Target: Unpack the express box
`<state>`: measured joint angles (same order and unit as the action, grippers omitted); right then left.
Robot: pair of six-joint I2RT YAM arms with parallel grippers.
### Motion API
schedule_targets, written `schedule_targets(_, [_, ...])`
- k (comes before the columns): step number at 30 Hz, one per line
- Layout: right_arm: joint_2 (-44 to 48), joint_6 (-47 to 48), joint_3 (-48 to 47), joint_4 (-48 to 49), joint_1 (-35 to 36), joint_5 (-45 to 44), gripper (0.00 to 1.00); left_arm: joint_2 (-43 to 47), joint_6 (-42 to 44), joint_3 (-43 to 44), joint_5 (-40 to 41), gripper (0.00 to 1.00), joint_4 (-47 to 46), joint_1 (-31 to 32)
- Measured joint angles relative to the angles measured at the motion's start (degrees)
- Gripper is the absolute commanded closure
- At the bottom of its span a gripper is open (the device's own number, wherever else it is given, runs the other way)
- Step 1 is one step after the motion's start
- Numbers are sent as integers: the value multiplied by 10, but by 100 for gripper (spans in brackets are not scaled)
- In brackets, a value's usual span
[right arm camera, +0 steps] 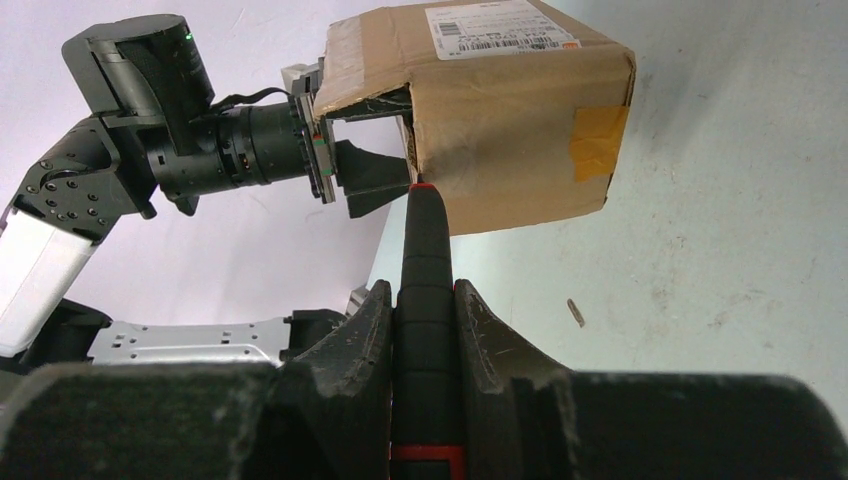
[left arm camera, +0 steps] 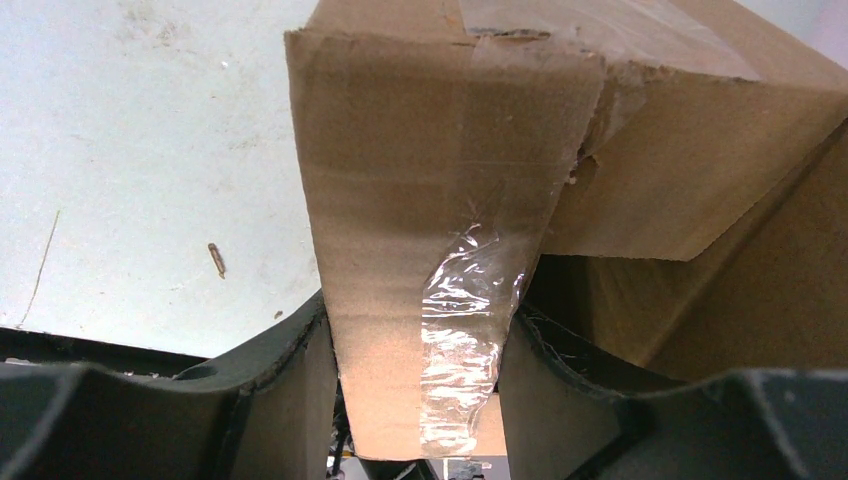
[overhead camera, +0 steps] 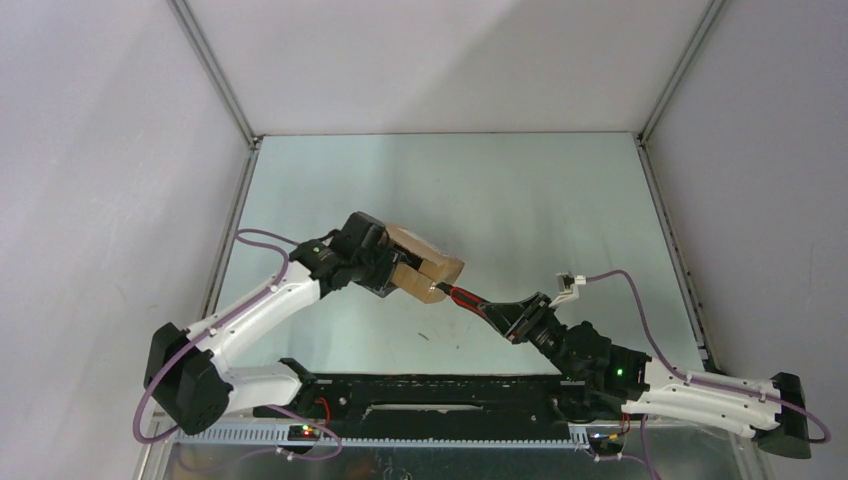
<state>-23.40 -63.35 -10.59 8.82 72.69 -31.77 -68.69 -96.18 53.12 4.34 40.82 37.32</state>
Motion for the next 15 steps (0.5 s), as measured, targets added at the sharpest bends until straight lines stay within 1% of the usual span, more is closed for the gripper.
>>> schedule_targets(15, [-19, 15, -1, 8, 0, 0, 100, -9, 0, 0, 0, 87, 1, 0])
